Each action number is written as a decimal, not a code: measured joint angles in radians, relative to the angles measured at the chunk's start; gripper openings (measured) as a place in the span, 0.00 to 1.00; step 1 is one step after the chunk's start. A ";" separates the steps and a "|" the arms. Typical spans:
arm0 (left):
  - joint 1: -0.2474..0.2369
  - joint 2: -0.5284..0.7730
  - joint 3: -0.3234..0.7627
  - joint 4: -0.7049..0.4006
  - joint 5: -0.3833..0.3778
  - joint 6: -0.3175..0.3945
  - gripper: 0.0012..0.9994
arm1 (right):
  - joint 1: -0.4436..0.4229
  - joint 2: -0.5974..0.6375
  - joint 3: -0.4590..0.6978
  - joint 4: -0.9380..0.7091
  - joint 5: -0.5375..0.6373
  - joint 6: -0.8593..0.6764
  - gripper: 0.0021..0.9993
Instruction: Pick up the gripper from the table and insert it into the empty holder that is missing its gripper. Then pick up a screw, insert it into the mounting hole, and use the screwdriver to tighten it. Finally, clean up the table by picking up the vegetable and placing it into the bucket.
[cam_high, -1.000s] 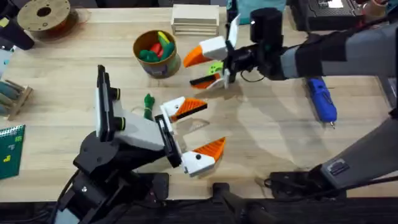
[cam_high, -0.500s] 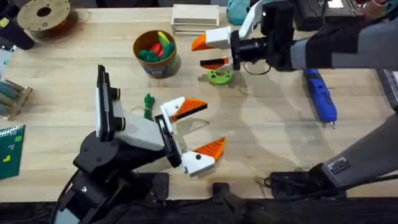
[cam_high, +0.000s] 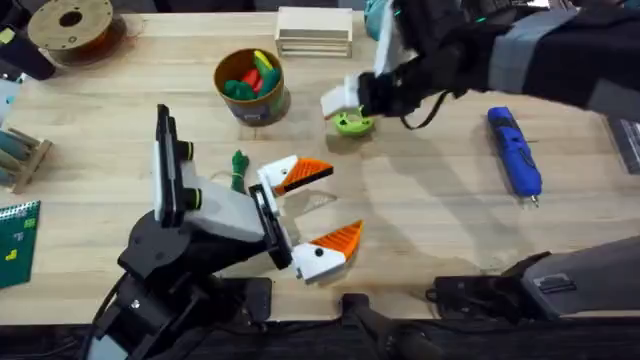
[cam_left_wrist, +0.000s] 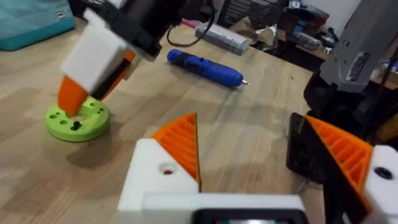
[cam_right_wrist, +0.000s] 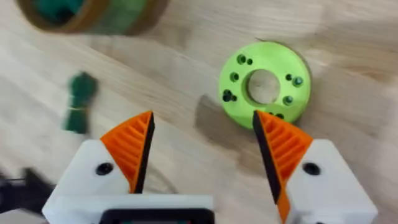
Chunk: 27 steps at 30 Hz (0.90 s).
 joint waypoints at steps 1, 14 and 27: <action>0.000 0.000 0.000 0.000 0.000 0.000 0.99 | 0.016 0.004 0.000 -0.007 0.031 -0.021 0.92; 0.000 0.000 0.000 0.000 0.000 0.000 0.99 | 0.092 0.052 0.000 0.049 0.278 -0.199 0.59; 0.000 0.000 0.000 0.000 0.000 0.000 0.99 | 0.134 0.100 0.000 0.070 0.333 -0.220 0.39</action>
